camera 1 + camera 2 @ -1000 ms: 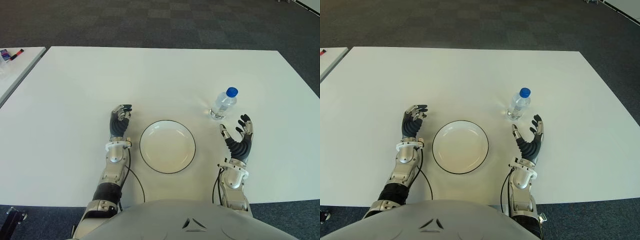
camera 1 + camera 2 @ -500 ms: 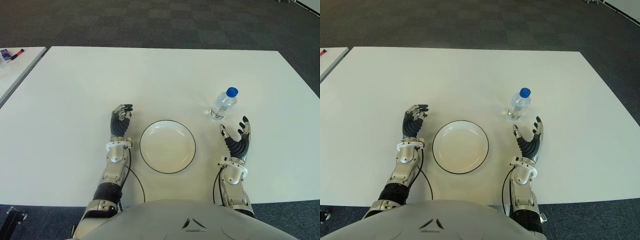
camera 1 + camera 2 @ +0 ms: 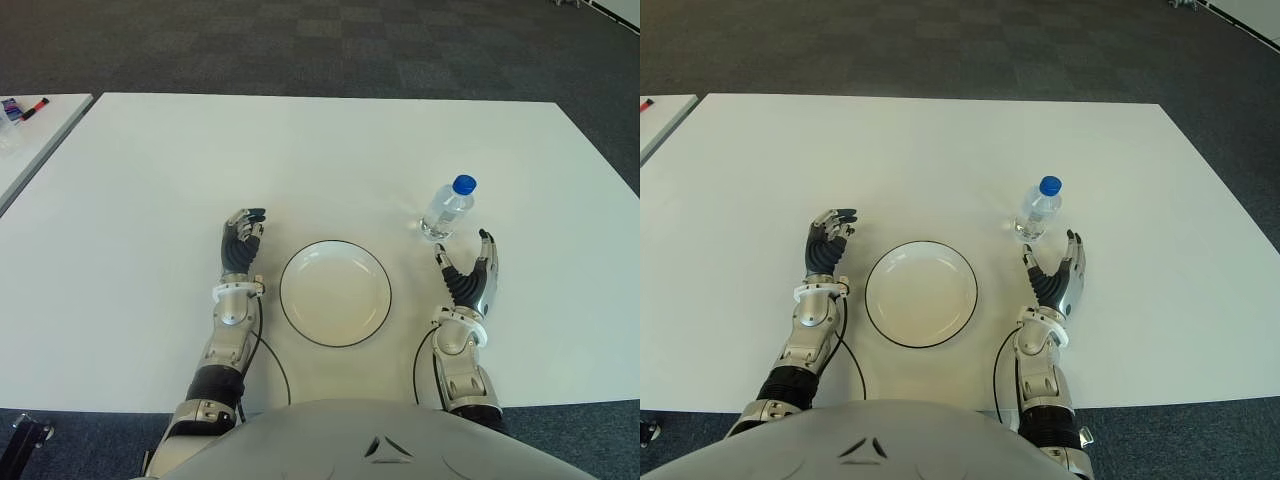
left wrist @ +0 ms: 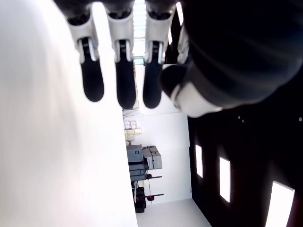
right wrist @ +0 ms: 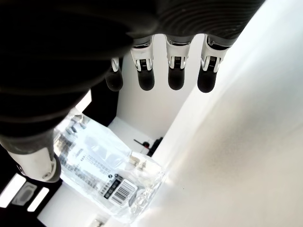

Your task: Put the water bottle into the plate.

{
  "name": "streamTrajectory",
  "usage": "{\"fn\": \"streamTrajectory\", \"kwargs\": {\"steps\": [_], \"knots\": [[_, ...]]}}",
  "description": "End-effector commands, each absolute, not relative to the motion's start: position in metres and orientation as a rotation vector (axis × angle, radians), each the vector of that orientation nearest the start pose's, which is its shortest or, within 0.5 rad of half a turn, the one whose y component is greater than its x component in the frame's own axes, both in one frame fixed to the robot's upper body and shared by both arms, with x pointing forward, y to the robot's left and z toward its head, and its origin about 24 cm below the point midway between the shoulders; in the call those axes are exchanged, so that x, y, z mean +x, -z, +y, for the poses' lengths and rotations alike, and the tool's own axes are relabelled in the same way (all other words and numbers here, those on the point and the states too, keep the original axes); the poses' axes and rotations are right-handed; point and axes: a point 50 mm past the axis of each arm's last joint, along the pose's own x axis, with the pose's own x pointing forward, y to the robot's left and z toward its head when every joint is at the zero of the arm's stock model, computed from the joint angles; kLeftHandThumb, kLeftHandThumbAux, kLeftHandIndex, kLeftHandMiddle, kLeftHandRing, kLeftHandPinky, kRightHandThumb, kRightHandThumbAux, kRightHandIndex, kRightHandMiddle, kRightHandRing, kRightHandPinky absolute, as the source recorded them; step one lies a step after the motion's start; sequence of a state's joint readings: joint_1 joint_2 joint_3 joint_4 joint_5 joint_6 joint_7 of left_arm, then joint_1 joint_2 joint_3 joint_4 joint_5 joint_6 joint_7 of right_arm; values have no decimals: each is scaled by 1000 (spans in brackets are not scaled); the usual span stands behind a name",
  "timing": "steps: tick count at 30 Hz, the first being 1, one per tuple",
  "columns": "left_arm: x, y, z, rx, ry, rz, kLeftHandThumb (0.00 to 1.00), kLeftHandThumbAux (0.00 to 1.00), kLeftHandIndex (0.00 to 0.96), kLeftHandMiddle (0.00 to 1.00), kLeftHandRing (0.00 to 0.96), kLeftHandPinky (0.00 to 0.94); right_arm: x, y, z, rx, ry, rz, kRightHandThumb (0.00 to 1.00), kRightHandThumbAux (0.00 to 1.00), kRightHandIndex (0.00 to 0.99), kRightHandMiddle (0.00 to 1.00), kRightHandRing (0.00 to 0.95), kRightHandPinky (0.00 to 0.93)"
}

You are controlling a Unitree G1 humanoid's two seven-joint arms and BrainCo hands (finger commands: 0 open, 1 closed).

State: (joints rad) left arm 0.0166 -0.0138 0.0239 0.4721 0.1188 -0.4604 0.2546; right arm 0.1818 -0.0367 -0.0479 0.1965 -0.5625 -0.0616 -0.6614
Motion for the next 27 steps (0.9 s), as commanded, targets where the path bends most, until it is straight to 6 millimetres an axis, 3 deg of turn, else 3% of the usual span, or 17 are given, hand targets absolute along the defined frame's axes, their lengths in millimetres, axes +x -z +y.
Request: {"fn": "streamTrajectory", "kwargs": {"steps": [1,27], "knots": [[228,26,160,102,-222,30,716,708,413,333,340,378,190,23,-200,-721,601,178,341,514,2,46,69,124],[229,26,158,95,-221,33,716,708,414,343,354,385,193,23,-198,-754,580,172,321,513,17,69,87,134]]}}
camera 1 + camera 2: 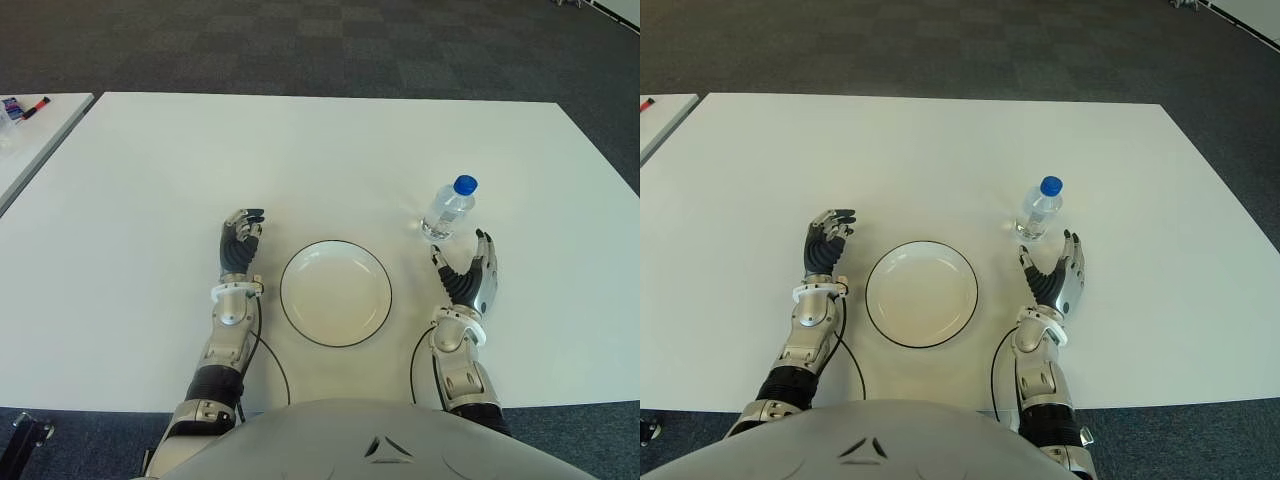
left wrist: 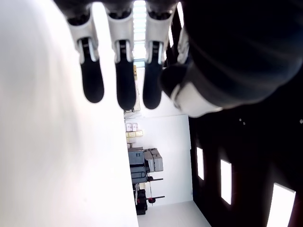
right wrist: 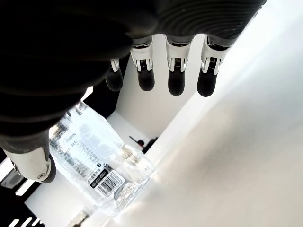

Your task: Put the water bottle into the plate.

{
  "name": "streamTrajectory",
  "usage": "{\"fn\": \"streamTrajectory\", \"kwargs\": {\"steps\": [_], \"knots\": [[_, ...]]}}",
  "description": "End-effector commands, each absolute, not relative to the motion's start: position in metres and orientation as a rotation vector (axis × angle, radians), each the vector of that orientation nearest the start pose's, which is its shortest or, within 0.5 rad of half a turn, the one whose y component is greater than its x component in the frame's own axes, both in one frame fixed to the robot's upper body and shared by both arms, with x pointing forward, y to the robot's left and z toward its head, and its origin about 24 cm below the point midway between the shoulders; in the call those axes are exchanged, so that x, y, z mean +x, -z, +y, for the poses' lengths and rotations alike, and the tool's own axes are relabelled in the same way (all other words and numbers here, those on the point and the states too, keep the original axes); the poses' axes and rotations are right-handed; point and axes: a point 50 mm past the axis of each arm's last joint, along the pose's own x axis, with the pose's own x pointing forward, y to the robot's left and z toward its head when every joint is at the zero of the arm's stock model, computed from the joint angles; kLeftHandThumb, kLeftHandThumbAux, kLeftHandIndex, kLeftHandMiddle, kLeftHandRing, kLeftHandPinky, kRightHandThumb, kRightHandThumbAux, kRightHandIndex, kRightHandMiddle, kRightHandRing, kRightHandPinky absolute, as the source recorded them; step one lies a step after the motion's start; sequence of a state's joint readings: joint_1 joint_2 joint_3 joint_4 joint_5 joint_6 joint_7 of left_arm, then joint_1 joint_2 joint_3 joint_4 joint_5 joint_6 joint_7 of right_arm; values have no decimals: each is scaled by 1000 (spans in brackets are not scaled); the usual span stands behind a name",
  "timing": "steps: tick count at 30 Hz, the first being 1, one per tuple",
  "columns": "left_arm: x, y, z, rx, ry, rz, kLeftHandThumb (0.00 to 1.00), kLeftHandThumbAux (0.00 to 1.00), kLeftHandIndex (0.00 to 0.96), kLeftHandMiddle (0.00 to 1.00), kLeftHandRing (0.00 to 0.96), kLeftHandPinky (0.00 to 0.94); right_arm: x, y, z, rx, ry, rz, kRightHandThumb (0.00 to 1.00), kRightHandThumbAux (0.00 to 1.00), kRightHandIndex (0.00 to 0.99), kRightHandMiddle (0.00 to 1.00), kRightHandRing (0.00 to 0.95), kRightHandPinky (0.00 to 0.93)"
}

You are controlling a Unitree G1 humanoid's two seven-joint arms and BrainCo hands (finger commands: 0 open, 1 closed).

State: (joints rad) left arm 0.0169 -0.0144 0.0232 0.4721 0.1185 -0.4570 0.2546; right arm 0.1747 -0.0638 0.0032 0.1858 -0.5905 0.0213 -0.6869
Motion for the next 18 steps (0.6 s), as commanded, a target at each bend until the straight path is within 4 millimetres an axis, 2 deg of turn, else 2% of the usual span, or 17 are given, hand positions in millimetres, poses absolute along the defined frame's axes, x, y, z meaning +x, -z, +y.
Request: {"fn": "streamTrajectory", "kwargs": {"steps": [1,12,18], "knots": [[229,26,158,95,-222,34,716,708,414,343,354,385,193,23,-198,-754,577,171,321,512,17,69,87,133],[229,26,158,95,-220,33,716,708,413,338,349,381,196,23,-197,-741,556,161,330,508,8,59,77,125],[229,26,158,95,-221,26,717,708,414,340,352,392,205,25,-197,-745,541,163,348,511,6,64,85,145]]}}
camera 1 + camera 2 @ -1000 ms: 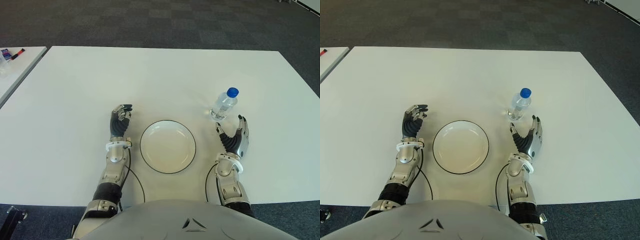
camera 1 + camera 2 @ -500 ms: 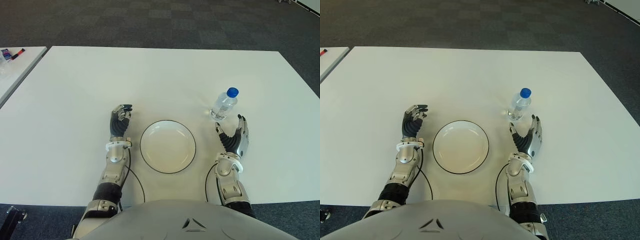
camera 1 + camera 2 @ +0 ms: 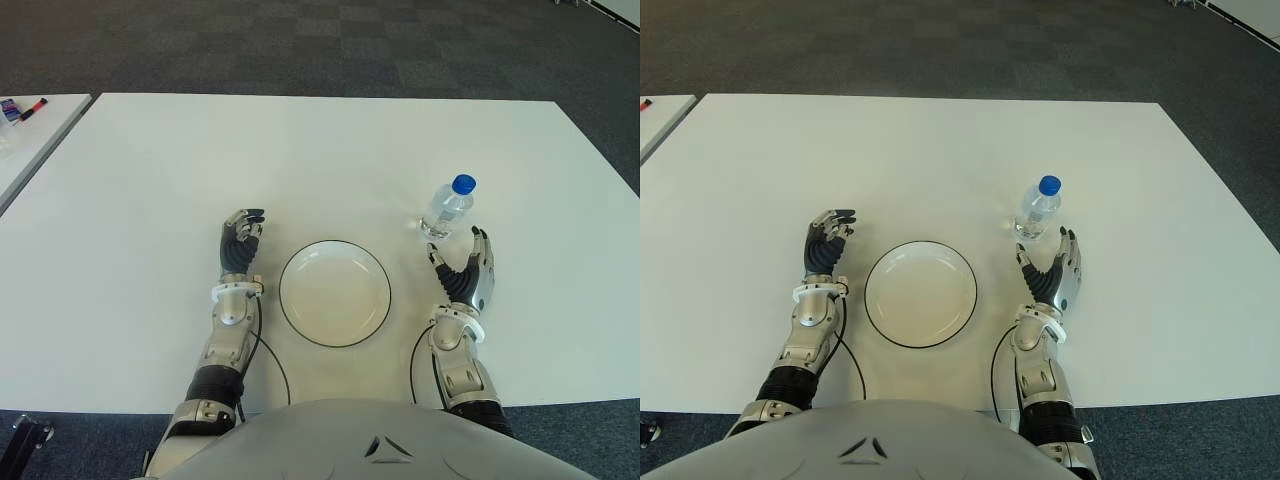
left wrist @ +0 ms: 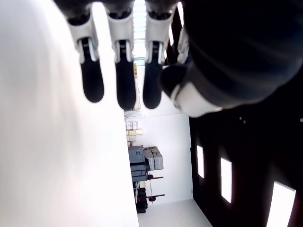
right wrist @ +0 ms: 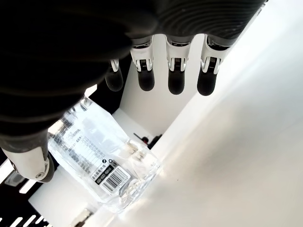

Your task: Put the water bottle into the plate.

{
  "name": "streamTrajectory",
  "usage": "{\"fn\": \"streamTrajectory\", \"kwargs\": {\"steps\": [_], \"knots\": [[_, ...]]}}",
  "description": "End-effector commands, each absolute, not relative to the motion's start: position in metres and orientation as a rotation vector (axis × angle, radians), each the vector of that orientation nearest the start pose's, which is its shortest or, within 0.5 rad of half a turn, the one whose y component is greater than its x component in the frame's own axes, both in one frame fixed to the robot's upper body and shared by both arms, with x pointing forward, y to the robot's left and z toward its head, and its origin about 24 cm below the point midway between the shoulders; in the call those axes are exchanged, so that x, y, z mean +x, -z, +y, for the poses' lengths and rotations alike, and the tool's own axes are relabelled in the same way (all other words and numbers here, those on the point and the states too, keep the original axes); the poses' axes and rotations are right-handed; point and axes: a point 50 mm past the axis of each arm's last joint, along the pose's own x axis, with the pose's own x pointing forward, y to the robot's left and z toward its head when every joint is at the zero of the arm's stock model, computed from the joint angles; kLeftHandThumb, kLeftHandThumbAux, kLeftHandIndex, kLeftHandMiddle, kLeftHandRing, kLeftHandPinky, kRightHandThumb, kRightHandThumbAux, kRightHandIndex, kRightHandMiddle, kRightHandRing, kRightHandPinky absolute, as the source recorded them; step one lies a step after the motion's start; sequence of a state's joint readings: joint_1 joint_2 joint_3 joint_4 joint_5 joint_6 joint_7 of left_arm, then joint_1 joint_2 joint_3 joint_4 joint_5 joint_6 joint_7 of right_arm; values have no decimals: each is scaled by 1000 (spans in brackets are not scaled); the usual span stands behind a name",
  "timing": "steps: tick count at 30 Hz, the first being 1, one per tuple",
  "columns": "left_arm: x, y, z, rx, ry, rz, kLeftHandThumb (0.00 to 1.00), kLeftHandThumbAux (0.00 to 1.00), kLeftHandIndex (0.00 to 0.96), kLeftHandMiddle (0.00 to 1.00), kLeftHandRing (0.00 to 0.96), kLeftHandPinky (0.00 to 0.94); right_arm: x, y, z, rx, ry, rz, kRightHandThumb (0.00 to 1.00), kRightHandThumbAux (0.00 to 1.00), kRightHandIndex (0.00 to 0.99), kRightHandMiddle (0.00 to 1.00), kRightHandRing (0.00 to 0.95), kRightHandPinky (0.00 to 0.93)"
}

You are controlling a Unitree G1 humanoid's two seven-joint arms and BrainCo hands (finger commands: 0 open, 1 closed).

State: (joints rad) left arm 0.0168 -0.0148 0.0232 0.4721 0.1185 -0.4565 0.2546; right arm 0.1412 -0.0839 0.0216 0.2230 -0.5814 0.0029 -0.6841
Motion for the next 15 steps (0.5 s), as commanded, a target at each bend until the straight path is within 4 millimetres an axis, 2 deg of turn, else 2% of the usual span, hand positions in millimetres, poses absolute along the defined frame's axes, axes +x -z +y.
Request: {"fn": "streamTrajectory", "kwargs": {"steps": [1,15], "knots": [[229,26,158,96,-222,26,717,708,414,341,353,394,206,25,-197,-745,540,164,349,511,6,65,86,146],[228,26,157,93,-224,30,718,708,414,350,363,393,223,28,-196,-742,493,177,349,494,14,80,109,167]]}}
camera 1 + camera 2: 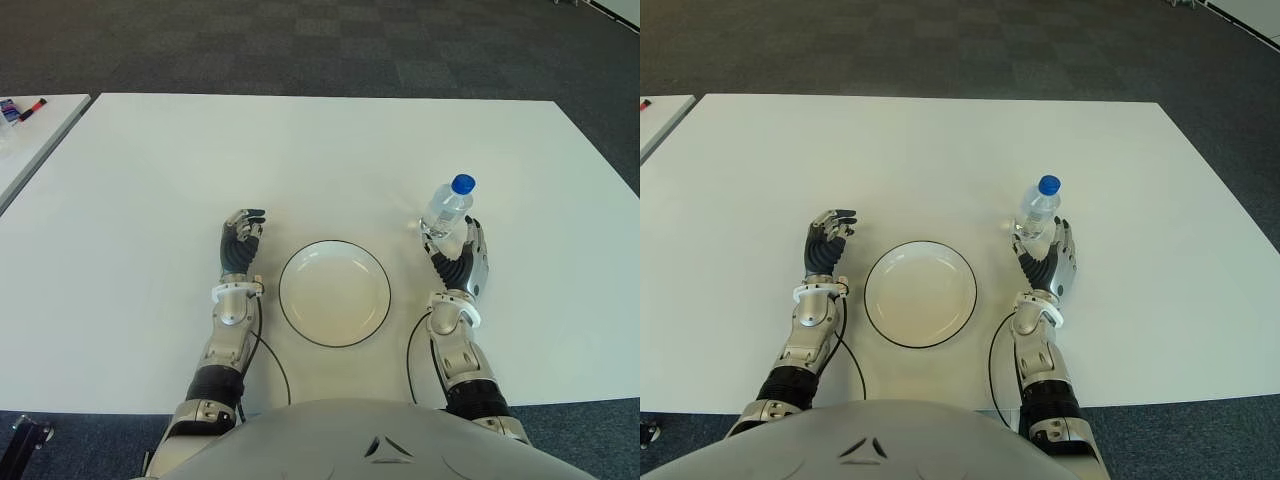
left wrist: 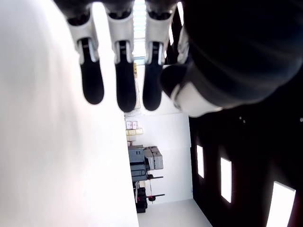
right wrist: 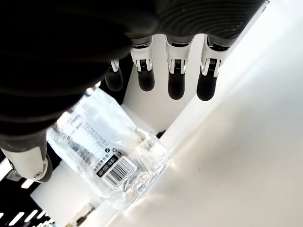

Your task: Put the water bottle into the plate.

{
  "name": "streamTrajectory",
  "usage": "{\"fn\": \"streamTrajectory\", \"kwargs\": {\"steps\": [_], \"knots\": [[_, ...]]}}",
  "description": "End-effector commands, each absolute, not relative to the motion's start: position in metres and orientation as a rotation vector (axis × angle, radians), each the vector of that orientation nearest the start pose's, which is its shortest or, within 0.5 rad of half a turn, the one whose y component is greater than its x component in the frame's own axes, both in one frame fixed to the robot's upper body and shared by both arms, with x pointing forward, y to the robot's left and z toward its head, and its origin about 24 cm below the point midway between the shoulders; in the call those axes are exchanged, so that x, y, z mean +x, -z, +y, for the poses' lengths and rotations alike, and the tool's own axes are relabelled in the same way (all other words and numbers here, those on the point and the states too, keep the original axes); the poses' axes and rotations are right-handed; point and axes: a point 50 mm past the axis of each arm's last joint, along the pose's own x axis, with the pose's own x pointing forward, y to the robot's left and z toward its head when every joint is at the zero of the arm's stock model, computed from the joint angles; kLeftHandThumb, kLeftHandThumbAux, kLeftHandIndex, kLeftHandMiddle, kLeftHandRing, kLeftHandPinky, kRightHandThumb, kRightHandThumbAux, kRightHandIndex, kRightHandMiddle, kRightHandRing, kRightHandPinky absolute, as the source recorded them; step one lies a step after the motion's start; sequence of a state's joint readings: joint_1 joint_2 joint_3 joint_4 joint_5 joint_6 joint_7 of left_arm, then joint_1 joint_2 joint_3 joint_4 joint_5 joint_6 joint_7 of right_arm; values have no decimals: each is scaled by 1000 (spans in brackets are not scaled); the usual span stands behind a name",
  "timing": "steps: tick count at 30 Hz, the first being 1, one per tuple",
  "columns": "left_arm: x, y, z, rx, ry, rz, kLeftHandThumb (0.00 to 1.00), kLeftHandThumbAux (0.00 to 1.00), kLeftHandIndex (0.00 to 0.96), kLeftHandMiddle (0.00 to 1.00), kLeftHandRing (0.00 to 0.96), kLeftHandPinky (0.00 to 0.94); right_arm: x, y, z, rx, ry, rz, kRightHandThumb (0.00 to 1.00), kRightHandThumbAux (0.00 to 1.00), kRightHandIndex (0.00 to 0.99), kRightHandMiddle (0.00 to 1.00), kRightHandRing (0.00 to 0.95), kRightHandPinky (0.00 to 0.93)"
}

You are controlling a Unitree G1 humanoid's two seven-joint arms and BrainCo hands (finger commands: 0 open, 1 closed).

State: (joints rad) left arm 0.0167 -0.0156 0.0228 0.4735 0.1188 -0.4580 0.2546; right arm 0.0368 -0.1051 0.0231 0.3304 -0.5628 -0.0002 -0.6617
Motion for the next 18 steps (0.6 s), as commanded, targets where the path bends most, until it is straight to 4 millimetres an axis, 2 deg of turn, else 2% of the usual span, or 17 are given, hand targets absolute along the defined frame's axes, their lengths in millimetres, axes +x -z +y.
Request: {"fn": "streamTrajectory", "kwargs": {"steps": [1,18], "knots": [[228,26,156,95,-224,28,718,708,414,350,363,393,225,27,-195,-740,487,178,346,493,14,80,109,167],[227,27,156,87,-223,43,717,708,413,344,349,373,241,22,-187,-700,419,200,289,474,3,34,59,101]]}}
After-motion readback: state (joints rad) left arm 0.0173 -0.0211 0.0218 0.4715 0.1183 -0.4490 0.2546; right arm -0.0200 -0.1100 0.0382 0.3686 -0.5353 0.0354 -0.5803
